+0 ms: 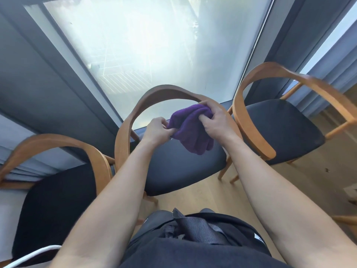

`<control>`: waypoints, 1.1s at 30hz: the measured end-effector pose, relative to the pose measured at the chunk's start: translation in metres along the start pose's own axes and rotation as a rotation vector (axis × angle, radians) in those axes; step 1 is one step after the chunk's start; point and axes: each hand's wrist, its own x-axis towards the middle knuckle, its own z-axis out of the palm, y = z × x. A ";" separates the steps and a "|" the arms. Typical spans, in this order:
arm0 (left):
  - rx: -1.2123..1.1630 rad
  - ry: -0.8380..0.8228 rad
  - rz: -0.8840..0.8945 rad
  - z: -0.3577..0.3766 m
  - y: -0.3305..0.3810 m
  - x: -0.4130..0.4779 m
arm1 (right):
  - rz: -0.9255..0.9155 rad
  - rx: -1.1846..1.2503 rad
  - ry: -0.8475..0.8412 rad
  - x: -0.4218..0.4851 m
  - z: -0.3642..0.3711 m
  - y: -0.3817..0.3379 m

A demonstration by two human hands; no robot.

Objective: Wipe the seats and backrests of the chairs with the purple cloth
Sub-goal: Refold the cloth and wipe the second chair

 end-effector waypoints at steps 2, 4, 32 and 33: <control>-0.029 0.011 -0.028 -0.004 -0.001 0.003 | -0.026 -0.151 -0.051 0.000 -0.007 0.000; -0.149 0.021 -0.066 -0.011 -0.001 0.005 | -0.024 -0.320 -0.055 0.002 -0.012 0.004; -0.410 0.282 -0.117 0.035 -0.107 0.200 | -0.001 -0.312 -0.221 0.154 0.109 0.165; -0.381 0.329 -0.091 0.049 -0.121 0.209 | -0.072 -0.354 -0.202 0.157 0.116 0.187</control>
